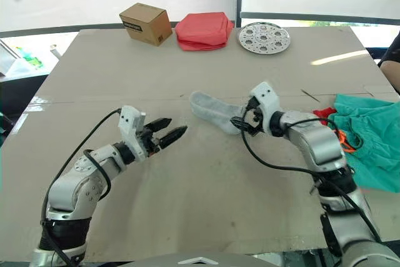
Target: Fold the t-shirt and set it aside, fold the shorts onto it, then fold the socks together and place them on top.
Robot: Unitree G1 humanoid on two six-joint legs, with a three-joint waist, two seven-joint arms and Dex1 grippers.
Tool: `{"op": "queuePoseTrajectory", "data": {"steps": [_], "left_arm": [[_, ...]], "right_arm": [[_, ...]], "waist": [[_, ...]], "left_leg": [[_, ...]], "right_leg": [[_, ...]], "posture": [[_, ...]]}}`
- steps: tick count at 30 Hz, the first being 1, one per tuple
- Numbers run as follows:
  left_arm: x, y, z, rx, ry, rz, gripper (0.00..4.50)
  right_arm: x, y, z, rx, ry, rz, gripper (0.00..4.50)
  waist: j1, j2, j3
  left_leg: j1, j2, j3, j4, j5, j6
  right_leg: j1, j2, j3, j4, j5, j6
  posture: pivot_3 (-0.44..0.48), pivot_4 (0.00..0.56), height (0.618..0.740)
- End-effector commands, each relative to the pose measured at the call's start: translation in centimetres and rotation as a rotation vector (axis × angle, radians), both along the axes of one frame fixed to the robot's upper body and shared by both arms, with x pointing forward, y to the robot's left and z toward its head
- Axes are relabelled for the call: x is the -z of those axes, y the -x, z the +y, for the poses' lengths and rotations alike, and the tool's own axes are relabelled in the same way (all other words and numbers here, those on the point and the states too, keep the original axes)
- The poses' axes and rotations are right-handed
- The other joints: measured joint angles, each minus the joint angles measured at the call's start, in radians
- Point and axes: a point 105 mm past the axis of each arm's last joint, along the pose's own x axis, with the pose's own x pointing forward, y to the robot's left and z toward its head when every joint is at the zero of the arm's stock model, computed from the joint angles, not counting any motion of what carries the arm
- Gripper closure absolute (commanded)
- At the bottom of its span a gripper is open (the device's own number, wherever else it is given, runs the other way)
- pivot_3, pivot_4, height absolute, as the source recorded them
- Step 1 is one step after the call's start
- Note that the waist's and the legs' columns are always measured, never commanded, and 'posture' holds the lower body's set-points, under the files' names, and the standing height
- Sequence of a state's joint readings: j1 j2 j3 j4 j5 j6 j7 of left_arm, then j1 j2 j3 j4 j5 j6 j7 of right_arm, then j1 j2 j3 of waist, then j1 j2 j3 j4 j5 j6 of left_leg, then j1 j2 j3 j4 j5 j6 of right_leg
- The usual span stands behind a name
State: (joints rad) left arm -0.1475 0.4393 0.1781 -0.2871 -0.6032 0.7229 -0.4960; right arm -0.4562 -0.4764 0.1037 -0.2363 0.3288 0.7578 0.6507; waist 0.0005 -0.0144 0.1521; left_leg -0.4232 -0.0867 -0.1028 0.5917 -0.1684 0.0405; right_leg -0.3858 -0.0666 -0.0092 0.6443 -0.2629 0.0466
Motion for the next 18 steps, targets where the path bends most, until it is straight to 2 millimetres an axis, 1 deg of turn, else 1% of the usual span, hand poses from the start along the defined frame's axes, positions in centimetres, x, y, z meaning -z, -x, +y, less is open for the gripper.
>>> {"op": "queuePoseTrajectory", "data": {"steps": [1, 4, 6, 8, 10, 13, 15, 18], "left_arm": [[-0.9, -1.7, 1.0, -0.136, 0.103, 0.059, 0.67], [-1.3, -3.0, 1.3, -0.187, 0.154, 0.111, 0.67], [-1.6, -4.2, 0.4, -0.152, 0.164, 0.144, 0.67], [-1.5, -5.1, -0.4, -0.126, 0.163, 0.181, 0.67], [-1.4, -5.9, -1.3, -0.109, 0.176, 0.212, 0.67], [-1.8, -6.7, -2.2, -0.081, 0.209, 0.221, 0.67], [-2.1, -7.4, -3.4, -0.063, 0.233, 0.239, 0.67], [-1.2, -8.3, -4.9, -0.061, 0.157, 0.264, 0.67]], "right_arm": [[-3.6, 2.3, 0.3, -0.113, -0.109, -0.189, 0.09], [-4.3, 3.6, 0.4, -0.167, -0.132, -0.243, 0.09], [-4.6, 5.3, 0.9, -0.237, -0.155, -0.263, 0.09], [-4.6, 6.5, 1.5, -0.284, -0.160, -0.279, 0.09], [-4.7, 7.1, 1.9, -0.303, -0.159, -0.299, 0.09], [-4.8, 7.4, 2.3, -0.305, -0.158, -0.313, 0.09], [-4.7, 7.7, 2.2, -0.295, -0.150, -0.317, 0.09], [-4.4, 8.0, 1.9, -0.270, -0.135, -0.316, 0.09]], "waist": [[0.001, 0.000, 0.000], [0.001, -0.001, 0.001], [0.004, -0.001, 0.001], [0.008, -0.001, 0.001], [0.012, -0.001, 0.001], [0.014, -0.002, 0.001], [0.015, -0.002, 0.001], [0.017, -0.003, 0.002]], "left_leg": [[0.000, 0.000, 0.000, 0.000, 0.000, 0.000], [0.000, 0.001, -0.002, 0.005, 0.000, 0.000], [0.001, 0.001, -0.002, 0.006, 0.000, 0.000], [0.002, 0.001, -0.002, 0.006, 0.000, 0.000], [0.002, 0.001, -0.002, 0.006, 0.000, 0.000], [0.002, 0.001, -0.003, 0.006, 0.000, 0.000], [0.002, 0.001, -0.003, 0.006, 0.000, 0.000], [0.001, 0.001, -0.003, 0.006, 0.000, 0.000]], "right_leg": [[0.000, 0.000, 0.000, 0.000, 0.000, 0.000], [0.002, 0.002, -0.002, 0.001, 0.000, 0.001], [0.004, 0.003, -0.002, 0.001, 0.000, 0.002], [0.005, 0.003, -0.002, 0.001, -0.001, 0.004], [0.005, 0.003, -0.002, 0.001, 0.000, 0.001], [0.005, 0.003, -0.002, 0.001, 0.000, 0.001], [0.005, 0.002, -0.002, 0.001, 0.000, 0.001], [0.005, 0.002, -0.003, 0.001, 0.000, 0.001]], "posture": [[0.000, 0.150, 0.740], [0.000, 0.150, 0.740], [0.000, 0.150, 0.740], [0.000, 0.150, 0.740], [0.000, 0.150, 0.740], [0.000, 0.150, 0.740], [0.000, 0.150, 0.740], [0.000, 0.150, 0.740]]}}
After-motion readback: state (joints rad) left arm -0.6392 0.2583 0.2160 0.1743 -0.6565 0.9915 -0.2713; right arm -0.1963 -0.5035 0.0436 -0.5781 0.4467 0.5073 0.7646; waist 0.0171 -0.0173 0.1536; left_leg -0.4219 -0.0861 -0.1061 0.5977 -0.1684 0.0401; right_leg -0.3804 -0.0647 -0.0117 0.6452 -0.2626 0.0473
